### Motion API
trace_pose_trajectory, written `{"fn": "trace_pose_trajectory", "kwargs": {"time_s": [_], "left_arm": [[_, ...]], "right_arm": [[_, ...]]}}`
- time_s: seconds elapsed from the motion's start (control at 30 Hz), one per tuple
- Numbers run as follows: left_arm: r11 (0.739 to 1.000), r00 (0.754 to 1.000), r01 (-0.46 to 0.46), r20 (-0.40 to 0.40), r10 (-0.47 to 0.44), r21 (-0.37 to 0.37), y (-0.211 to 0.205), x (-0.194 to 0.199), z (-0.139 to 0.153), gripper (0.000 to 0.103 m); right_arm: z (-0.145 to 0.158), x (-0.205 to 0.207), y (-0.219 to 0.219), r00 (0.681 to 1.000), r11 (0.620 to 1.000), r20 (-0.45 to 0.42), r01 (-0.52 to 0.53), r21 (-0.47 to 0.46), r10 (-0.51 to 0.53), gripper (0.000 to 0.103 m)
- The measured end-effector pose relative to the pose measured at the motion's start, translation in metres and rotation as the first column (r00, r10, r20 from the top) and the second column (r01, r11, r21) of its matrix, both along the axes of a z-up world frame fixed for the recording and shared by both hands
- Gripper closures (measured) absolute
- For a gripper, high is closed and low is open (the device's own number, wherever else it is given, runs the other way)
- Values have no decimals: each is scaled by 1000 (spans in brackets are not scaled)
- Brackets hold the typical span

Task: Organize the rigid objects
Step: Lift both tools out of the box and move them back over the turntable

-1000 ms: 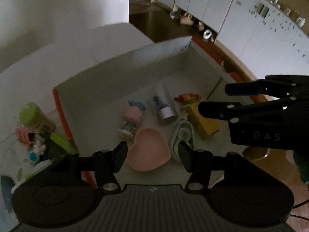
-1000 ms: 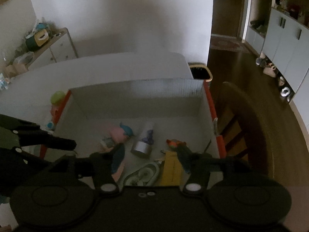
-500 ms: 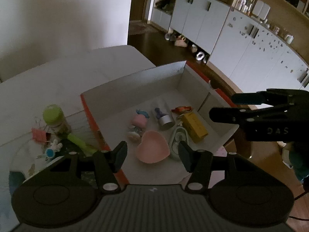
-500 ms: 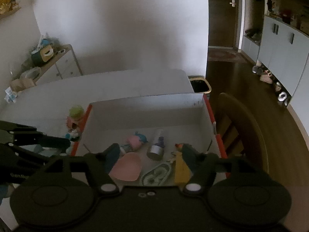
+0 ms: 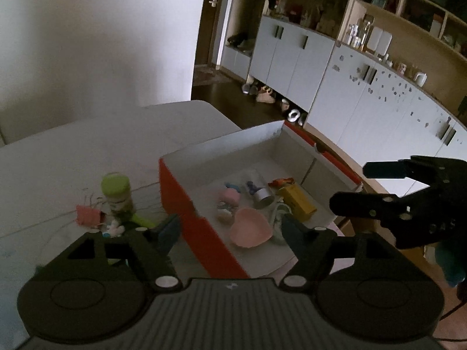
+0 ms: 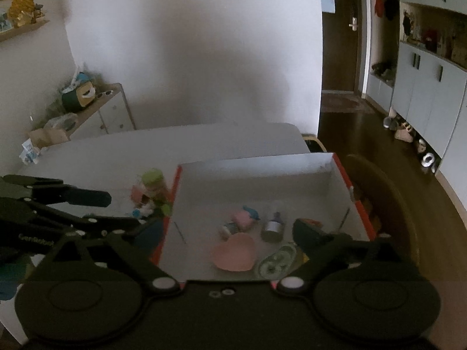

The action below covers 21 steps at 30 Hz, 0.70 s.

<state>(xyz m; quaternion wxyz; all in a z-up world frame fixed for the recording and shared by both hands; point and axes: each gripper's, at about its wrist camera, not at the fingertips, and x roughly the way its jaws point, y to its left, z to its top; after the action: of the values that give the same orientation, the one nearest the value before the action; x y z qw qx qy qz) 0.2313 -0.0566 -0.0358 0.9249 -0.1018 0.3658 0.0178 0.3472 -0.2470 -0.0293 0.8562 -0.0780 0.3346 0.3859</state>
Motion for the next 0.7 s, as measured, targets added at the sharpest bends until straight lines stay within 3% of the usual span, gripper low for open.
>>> {"fn": "trace_pose_trajectory", "kwargs": {"time_s": [0.3, 0.7], "left_arm": [[1000, 999, -16, 28, 17, -16, 42, -32, -2, 22], [999, 999, -43, 4, 43, -6, 103, -61, -24, 22]], "right_arm": [[1, -42, 25, 1000, 998, 11, 5, 55, -5, 0], [-9, -86, 79, 998, 998, 3, -58, 30, 58, 1]]}}
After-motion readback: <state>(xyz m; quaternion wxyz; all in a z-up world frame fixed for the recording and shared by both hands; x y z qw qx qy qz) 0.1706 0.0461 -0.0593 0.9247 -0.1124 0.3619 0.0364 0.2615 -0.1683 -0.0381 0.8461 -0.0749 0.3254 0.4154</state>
